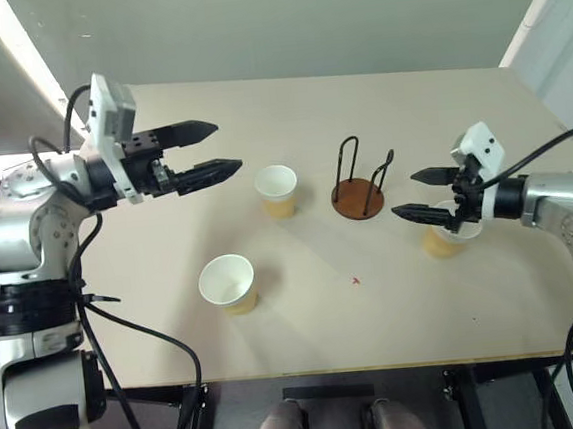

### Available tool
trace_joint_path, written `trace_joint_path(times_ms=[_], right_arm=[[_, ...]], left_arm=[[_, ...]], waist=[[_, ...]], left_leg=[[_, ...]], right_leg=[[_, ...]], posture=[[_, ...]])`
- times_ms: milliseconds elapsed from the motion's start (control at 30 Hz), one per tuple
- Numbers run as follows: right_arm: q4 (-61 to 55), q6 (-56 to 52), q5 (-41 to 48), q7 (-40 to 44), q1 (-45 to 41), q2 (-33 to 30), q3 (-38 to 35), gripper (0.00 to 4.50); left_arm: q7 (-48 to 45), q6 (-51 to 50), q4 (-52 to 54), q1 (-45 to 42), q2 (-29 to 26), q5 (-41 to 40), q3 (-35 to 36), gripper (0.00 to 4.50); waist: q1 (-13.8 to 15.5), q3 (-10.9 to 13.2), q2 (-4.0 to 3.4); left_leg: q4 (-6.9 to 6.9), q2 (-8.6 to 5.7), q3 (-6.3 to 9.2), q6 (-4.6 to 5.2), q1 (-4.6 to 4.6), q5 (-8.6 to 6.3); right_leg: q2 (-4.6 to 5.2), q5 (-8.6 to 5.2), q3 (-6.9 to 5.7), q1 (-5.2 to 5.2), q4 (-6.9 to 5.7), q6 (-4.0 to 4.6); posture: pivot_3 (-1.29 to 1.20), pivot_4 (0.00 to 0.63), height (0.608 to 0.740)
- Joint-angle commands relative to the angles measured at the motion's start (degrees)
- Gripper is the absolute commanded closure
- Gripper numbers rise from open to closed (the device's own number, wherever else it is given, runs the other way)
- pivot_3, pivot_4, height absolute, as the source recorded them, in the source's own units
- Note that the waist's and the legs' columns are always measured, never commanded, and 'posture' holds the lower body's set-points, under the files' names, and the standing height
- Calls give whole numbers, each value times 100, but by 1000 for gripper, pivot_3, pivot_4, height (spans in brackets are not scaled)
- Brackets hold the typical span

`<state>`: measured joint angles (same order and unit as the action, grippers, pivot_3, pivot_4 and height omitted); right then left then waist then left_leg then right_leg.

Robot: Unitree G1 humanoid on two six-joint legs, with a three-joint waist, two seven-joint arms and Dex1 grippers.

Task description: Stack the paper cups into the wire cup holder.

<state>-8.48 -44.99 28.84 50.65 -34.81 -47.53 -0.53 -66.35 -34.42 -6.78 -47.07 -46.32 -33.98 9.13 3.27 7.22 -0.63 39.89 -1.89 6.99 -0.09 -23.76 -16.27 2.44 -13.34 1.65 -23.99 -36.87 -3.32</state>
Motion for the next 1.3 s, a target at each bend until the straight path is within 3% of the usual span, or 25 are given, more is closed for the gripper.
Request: trace_joint_path(times_ms=[33,400,733,833,1200,1300], right_arm=[[126,-139,-186,-134,-329,119,194,12],[1328,-52,-832,-202,-1010,677,797,12],[2098,159,-1244,-347,-1508,1164,727,12],[2202,42,-1249,-475,-1605,1299,624,568],[2091,-235,-1059,-695,-1672,1519,301,4454],[1824,-165,-879,-455,-1579,1389,80,4485]], left_arm=[[-93,54,43,-164,-51,-38,41,0],[-79,63,144,-99,-67,-59,95,0],[-35,30,225,-41,-83,-67,98,0],[-34,20,238,-32,-87,-69,92,0],[-111,-113,332,39,-87,-107,-8,0],[-259,-320,600,183,-164,-204,-111,0]], waist=[[-2,0,0],[-5,0,0],[3,0,0],[2,0,0],[5,0,-1],[3,1,-1]], left_leg=[[0,0,-1,0,0,0],[0,0,1,0,0,0],[-3,0,2,0,-6,0],[-3,0,2,0,-6,0],[-3,0,3,0,-7,0],[-3,0,3,-1,-8,0]], right_leg=[[0,0,0,0,0,0],[0,0,0,-1,0,0],[-1,0,-1,-6,-2,0],[-1,0,-2,-5,-2,0],[-1,0,-2,-6,-2,0],[-1,0,-2,-6,-2,0]], posture=[[0,150,740],[0,150,740],[0,150,740],[0,150,740],[0,150,740],[0,150,740]])
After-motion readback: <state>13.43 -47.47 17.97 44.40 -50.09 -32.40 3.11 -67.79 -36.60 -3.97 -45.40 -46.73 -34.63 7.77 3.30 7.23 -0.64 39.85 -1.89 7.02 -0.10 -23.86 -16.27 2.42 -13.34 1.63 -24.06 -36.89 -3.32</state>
